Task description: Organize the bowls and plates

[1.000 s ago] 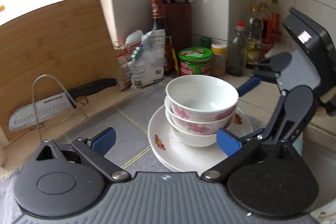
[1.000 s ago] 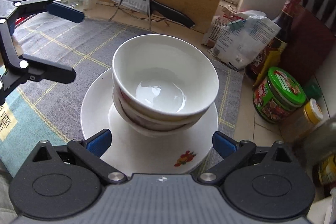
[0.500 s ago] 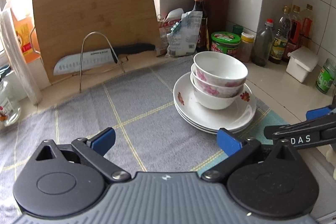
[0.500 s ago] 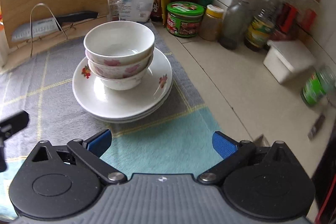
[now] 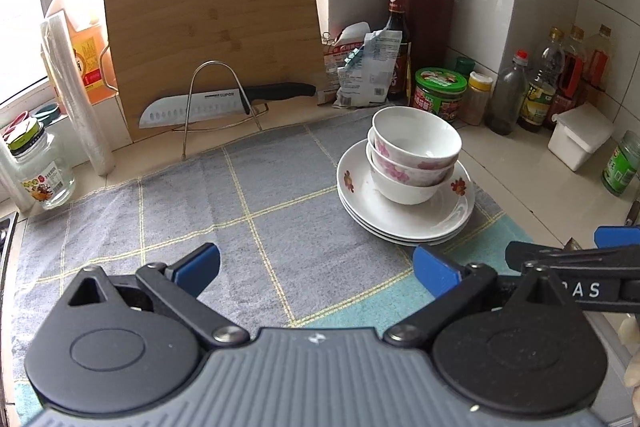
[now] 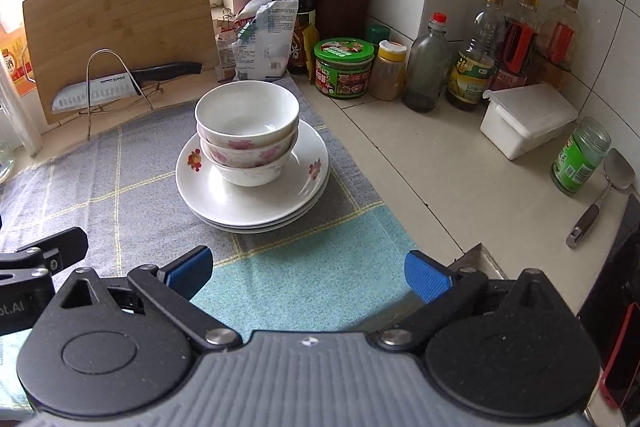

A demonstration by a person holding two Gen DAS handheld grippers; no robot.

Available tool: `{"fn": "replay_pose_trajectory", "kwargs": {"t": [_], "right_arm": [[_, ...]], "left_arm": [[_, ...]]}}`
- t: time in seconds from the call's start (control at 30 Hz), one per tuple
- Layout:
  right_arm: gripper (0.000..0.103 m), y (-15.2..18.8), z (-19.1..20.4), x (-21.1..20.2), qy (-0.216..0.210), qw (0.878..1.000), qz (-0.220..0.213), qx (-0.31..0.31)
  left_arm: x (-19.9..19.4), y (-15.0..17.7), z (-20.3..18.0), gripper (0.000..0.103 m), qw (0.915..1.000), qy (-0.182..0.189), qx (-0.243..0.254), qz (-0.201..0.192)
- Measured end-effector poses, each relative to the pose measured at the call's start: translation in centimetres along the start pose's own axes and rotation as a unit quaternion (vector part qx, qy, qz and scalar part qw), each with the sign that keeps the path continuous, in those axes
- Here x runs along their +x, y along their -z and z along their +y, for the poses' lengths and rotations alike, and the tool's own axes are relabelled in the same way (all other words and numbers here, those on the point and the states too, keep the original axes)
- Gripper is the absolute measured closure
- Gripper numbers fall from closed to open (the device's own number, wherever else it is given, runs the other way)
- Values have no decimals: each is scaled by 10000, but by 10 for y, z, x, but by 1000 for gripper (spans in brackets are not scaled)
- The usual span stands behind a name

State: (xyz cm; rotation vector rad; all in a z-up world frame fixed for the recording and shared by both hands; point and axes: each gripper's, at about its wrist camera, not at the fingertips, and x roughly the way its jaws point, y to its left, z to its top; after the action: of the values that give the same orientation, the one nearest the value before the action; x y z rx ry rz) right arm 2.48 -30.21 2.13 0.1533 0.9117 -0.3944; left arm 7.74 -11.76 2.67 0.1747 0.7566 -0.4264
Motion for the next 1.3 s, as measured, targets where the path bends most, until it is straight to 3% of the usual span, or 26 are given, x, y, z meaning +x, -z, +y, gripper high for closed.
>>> {"fn": "replay_pose_trajectory", "kwargs": {"t": [1.3], "right_arm": [[0, 0, -8, -8, -173, 9995, -188, -175]], "left_arm": [[-17, 1, -13, 1, 9995, -134, -283, 34]]}}
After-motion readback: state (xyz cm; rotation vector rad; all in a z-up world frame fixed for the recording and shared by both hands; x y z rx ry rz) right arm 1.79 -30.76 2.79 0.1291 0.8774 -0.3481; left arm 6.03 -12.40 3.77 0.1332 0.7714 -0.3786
